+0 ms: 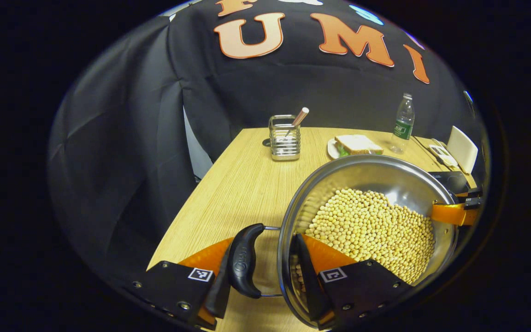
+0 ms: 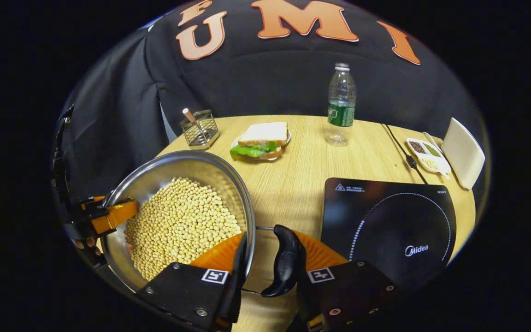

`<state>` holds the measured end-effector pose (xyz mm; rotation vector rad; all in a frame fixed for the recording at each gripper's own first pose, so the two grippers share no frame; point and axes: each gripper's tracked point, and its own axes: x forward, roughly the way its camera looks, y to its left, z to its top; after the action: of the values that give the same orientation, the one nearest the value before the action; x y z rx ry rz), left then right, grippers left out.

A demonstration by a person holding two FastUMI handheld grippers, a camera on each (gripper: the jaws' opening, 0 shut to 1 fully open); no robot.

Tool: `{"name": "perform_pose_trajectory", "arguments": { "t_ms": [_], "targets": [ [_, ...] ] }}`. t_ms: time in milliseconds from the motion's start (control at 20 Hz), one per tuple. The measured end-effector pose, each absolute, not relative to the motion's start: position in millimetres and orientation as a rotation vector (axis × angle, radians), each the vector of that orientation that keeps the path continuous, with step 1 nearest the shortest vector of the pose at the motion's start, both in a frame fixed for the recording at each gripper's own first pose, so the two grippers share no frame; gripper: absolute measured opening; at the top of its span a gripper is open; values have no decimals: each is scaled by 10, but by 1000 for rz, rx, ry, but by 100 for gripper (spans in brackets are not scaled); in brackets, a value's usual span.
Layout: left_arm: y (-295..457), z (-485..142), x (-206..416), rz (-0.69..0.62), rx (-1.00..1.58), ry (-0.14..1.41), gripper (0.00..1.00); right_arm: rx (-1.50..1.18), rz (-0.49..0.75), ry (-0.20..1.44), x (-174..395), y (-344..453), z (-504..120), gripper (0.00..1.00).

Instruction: First push the handle of the pot to place it horizontally, then grasp the pot with both hands and set it on the induction cooktop.

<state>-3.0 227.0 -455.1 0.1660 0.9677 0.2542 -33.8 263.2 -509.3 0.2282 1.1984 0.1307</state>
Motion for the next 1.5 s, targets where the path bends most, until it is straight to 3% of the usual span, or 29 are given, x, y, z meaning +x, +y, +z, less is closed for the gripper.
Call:
{"name": "perform_pose_trajectory", "arguments": {
  "t_ms": [300,500,550,750,1400,1450,1500],
  "targets": [
    [1766,-4019,89,209,195,895,68,244,87,1123,-290,2188,-4679,48],
    [1369,-3982,349,169,206,869,69,243,48,1090,-288,1786,-4476,43],
    [1250,-3988,413,156,206,860,69,243,36,1088,-301,1662,-4438,47],
    [693,-3899,514,97,215,848,69,229,-14,1066,-357,1137,-4288,48],
    [-925,-4326,825,-78,227,868,67,201,-183,1078,-788,-362,-4350,48],
    [-997,-4382,819,-86,225,878,67,199,-192,1089,-823,-424,-4401,43],
    [-1058,-4444,825,-93,227,886,69,201,-200,1094,-848,-475,-4450,47]
  ]
}}
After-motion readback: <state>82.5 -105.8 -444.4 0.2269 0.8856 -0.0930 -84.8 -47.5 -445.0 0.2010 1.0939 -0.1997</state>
